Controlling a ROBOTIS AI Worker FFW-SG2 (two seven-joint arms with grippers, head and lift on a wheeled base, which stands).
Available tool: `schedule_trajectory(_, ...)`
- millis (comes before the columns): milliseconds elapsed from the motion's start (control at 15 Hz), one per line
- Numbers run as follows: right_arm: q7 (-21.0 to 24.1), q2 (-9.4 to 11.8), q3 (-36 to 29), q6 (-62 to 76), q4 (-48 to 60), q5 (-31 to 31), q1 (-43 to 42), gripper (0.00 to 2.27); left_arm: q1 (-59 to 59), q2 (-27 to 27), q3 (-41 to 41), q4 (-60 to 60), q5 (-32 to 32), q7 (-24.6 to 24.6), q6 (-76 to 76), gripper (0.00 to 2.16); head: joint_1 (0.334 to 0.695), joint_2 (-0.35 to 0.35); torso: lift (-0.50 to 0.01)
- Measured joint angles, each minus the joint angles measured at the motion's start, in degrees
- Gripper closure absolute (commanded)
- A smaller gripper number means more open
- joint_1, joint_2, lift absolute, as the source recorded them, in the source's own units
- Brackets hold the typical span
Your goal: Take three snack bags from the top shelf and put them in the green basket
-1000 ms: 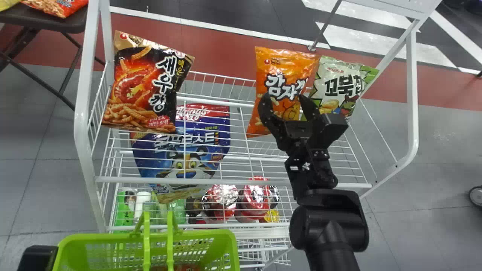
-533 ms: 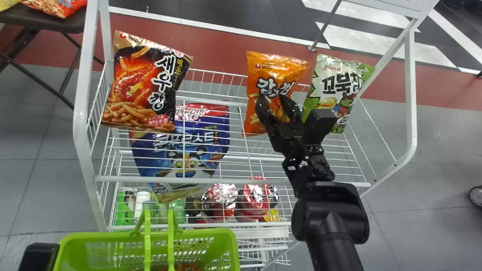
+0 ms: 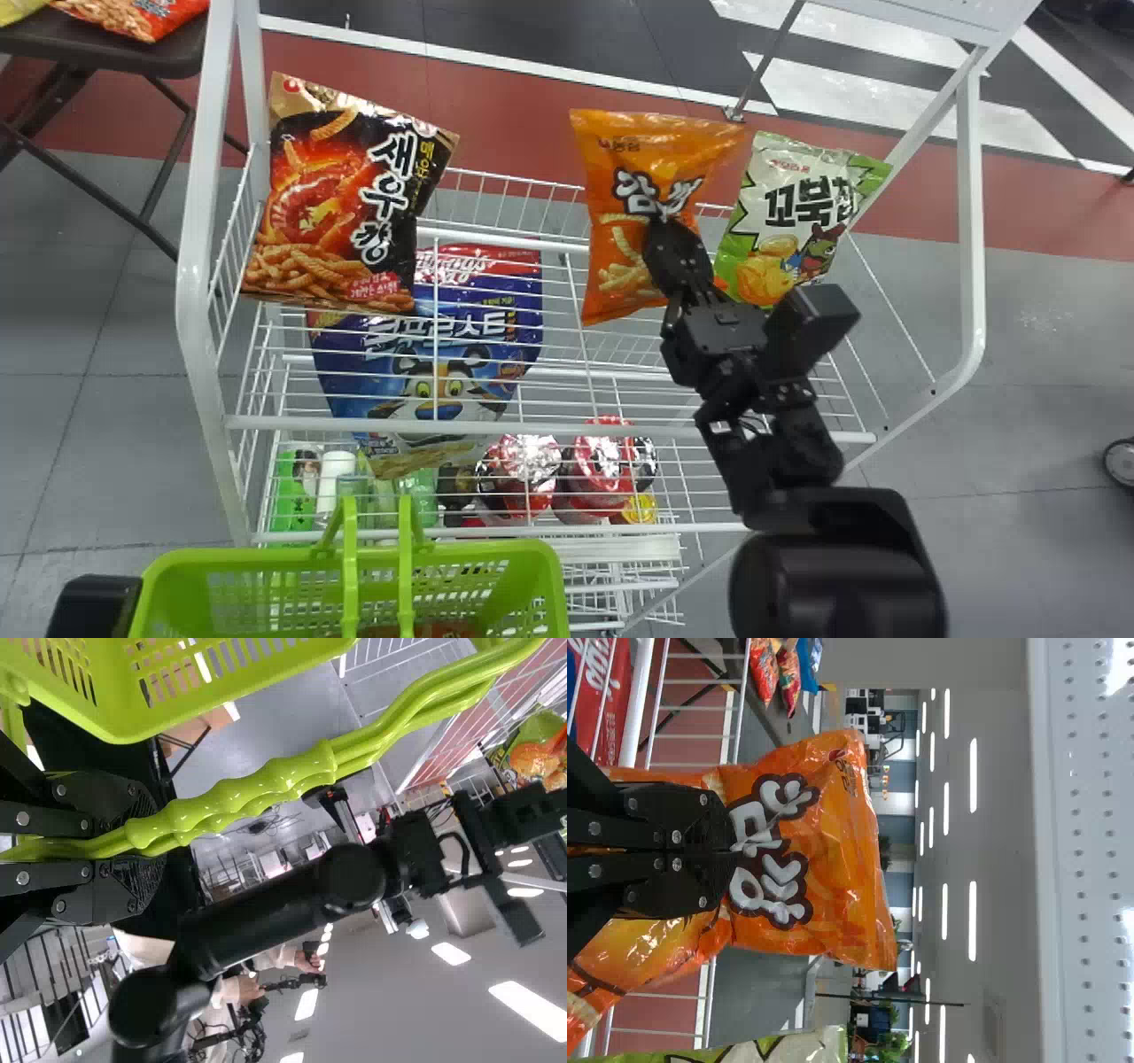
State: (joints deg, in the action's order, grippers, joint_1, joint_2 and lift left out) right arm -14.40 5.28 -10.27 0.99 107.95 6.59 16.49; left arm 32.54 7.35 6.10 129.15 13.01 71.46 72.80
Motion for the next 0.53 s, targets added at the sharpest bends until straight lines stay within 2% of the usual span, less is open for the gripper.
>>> schedule_trajectory(200,-5.97,-0.32,-3.31,-11.66,14.66,2.33,7.99,2.24,0.27,0.02,0.33,0.43,-0.11,-0.10,-0.07,1.90,0.695,-0.350,-0.036)
schedule_trajectory(333,-10.53,-1.36,-6.65,-20.89,23.57,5.18,12.91,2.24,0.49,0.03,0.63,0.78,-0.30,-0.62,-0.07,1.90,0.695,-0.350,-0.036)
schedule_trajectory(533,-21.70,-4.51,-13.76,-51.04,35.65,10.00,16.35,2.24,1.30,0.12,1.23,1.80,-0.48,-0.95,-0.07,1.90,0.695,-0.350,-0.036)
